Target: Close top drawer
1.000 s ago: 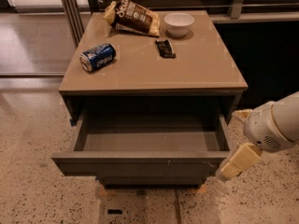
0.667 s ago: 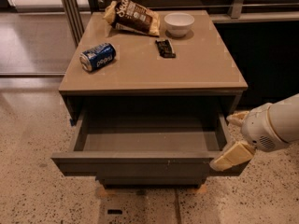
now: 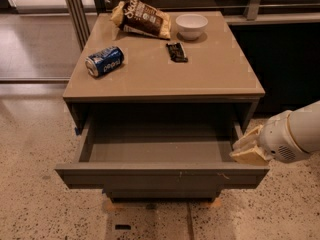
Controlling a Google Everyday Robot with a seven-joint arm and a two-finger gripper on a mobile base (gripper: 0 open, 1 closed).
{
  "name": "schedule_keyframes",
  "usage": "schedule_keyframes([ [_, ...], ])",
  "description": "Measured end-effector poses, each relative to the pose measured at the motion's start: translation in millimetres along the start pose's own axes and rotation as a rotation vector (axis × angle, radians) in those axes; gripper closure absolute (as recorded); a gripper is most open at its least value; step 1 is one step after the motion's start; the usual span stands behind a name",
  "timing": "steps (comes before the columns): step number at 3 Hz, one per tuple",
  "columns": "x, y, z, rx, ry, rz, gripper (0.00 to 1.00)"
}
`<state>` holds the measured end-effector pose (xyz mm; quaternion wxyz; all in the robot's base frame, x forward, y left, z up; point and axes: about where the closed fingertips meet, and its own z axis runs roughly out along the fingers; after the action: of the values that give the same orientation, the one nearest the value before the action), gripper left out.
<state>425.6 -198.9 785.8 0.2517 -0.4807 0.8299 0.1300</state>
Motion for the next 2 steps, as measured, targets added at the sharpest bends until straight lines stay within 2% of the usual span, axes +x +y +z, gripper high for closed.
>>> schedule_keyframes([
  [1,10,5,7,0.042,-0.036,0.014,0.88],
  [2,39,30,33,0.095,-0.095,0.068,1.00],
])
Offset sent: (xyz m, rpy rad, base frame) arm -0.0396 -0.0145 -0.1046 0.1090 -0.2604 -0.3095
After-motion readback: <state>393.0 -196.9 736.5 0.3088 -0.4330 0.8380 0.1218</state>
